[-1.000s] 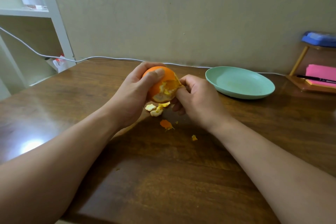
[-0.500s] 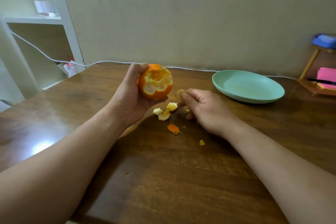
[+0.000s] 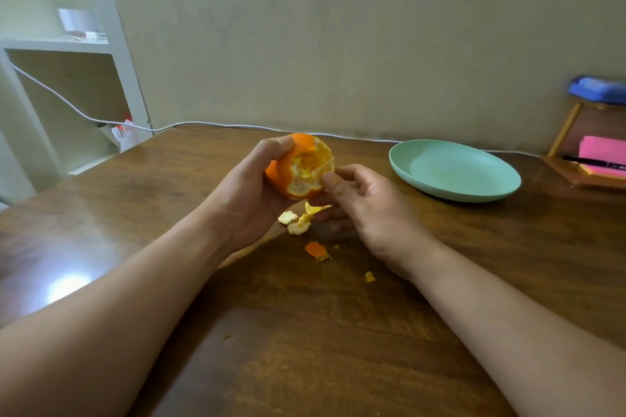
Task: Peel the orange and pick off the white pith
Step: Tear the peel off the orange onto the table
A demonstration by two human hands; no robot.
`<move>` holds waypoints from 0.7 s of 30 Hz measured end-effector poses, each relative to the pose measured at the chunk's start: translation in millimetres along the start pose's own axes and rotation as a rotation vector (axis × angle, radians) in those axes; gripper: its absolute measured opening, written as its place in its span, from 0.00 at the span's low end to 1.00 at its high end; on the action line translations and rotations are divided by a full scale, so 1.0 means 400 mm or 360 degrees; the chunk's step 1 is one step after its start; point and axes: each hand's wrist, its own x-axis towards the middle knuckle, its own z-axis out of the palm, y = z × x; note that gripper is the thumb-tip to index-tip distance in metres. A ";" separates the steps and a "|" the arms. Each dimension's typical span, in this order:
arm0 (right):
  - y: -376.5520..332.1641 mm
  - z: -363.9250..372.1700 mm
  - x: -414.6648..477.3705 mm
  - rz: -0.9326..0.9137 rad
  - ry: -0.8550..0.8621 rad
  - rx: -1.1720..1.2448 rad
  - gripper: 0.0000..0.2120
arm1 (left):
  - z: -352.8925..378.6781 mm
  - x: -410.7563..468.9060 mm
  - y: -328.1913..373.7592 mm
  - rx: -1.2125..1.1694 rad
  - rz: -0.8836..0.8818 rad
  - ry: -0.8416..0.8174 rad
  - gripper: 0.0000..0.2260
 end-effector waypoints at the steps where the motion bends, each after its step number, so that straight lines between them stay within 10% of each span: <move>1: 0.003 -0.001 0.001 -0.0022 0.0001 0.0042 0.18 | 0.000 0.000 0.001 0.0020 -0.0005 -0.0031 0.19; 21: -0.011 -0.002 -0.012 -0.0313 0.0316 -0.0593 0.11 | 0.008 0.001 -0.018 0.0454 0.0009 0.0023 0.26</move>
